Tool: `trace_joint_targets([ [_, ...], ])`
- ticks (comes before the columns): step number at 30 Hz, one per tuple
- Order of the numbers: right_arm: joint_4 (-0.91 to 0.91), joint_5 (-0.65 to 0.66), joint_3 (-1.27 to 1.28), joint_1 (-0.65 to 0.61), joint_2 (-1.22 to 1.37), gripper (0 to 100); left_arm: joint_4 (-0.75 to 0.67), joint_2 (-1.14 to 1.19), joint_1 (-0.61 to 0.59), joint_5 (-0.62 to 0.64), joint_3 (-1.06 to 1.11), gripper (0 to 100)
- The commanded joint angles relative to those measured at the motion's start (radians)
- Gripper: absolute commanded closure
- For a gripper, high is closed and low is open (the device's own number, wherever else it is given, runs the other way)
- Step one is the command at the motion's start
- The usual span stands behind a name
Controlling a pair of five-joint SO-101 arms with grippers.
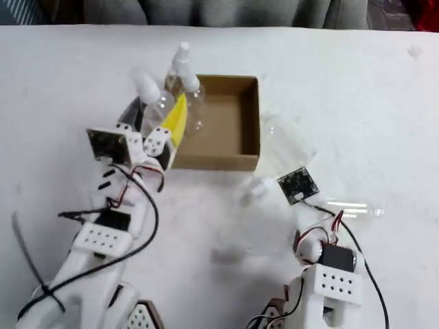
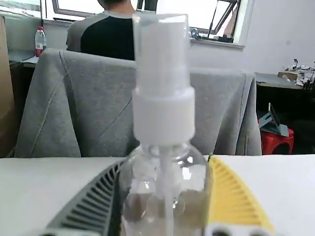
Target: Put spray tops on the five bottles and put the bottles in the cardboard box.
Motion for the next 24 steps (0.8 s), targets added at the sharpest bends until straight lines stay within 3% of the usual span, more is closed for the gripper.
trace_joint_targets([
  [1, -0.012, 0.012, -0.006, 0.010, -0.008, 98.4, -0.146, 0.139, 0.008, -0.009, -0.084, 98],
  [7, -0.016, 0.012, 0.000, 0.010, -0.008, 98.4, -0.301, 0.341, -0.016, -0.009, -0.127, 98],
  [15, -0.016, 0.017, 0.002, 0.004, -0.008, 98.4, -0.325, 0.584, -0.047, -0.009, -0.253, 98],
  [24, -0.016, 0.046, 0.002, 0.002, -0.008, 98.4, -0.537, 0.812, -0.039, -0.009, -0.264, 98],
])
